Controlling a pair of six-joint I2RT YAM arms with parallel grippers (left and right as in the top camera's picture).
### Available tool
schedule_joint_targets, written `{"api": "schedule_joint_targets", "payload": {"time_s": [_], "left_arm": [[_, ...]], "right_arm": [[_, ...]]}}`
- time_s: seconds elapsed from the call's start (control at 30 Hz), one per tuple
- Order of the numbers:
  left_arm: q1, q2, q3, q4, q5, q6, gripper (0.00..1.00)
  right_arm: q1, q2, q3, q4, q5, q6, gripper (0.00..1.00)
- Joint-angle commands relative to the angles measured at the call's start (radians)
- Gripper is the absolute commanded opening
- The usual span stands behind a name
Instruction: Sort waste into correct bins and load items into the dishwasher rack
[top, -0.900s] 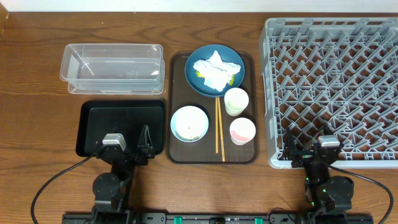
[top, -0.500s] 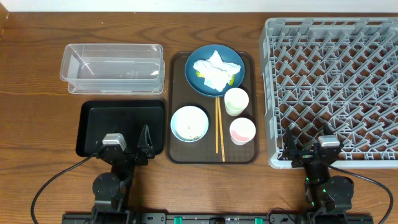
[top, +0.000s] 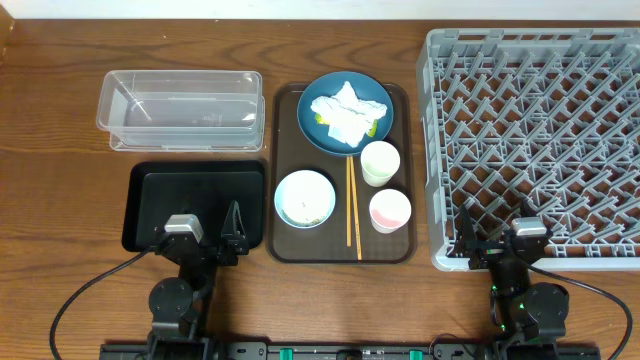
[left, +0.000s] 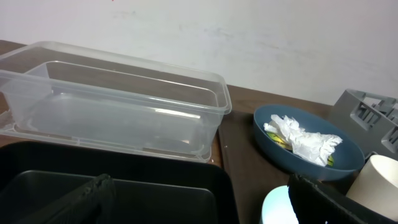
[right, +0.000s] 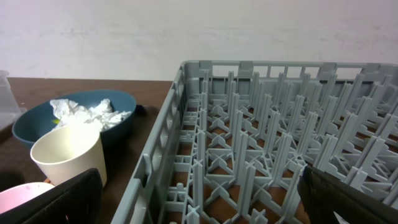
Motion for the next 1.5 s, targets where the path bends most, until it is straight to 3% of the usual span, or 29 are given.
{"api": "schedule_joint_targets", "payload": {"time_s": [0.0,0.57,0.97,1.17,1.47], "left_arm": [[0.006,0.003,-0.008,-0.047,-0.005,0.01,0.91],[0.006,0.003,-0.008,-0.047,-0.004,0.01,0.91],[0.006,0.033,0.064,-0.066,0.012,-0.078,0.92],[0.006,0.214,0.243,-0.223,0.011,-0.077,0.91],[0.006,0.692,0.621,-0.483,0.012,-0.069,0.91]], "right_arm": [[0.005,-0.008,-0.002,-0.002,0.001,-0.008,0.99],[0.005,-0.008,-0.002,0.0,-0.003,-0.003,0.99],[0.004,0.0,0.068,-0.032,0.057,0.019,0.99],[0.005,0.116,0.215,-0.151,0.057,0.019,0.99],[0.005,0.482,0.541,-0.343,0.052,0.019,0.99]]}}
